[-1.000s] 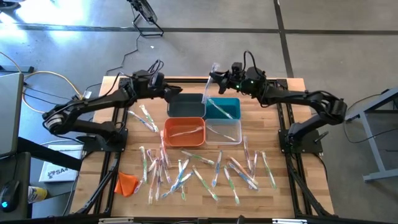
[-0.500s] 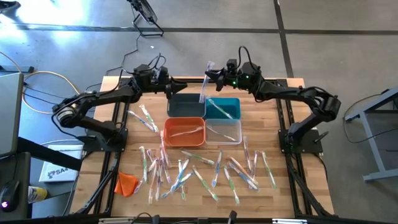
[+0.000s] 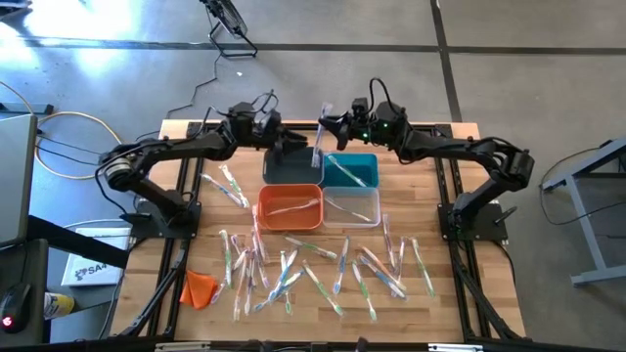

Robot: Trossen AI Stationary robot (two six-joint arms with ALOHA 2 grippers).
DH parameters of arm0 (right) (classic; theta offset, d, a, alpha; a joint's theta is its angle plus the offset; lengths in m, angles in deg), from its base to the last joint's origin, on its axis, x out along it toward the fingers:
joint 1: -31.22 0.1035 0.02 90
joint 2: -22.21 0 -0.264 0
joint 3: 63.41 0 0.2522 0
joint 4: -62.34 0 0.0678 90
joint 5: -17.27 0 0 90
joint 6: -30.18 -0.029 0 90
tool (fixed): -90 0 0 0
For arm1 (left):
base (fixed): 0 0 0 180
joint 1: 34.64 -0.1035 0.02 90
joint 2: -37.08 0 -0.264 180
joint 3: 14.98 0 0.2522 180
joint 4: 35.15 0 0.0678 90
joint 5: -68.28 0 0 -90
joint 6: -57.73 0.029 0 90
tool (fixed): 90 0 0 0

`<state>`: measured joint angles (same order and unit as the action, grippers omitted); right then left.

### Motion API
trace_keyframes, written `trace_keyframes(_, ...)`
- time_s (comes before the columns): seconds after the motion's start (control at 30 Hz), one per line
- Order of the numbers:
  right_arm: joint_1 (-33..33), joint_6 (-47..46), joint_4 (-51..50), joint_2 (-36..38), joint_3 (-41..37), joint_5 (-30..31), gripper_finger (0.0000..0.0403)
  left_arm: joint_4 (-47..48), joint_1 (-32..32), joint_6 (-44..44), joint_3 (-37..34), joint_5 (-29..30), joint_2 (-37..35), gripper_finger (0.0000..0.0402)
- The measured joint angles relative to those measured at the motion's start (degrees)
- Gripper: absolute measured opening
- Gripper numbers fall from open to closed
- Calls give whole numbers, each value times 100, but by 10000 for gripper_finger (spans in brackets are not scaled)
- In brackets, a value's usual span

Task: Pick & Place Toothbrushes
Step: Put the blue toothbrush into the left blue bin

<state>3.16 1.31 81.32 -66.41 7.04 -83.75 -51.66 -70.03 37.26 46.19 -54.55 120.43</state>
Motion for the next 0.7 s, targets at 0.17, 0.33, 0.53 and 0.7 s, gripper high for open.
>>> trace_keyframes(0.17,44,22,-142,0,0,-2,43,17,235,416,27,319,18,125)
trace_keyframes(0.33,123,27,-139,2,0,-40,43,41,241,284,27,400,18,125)
trace_keyframes(0.53,226,212,-133,2,0,25,43,86,244,202,27,403,18,125)
trace_keyframes(0.7,222,226,-141,2,0,151,43,88,336,209,27,555,18,125)
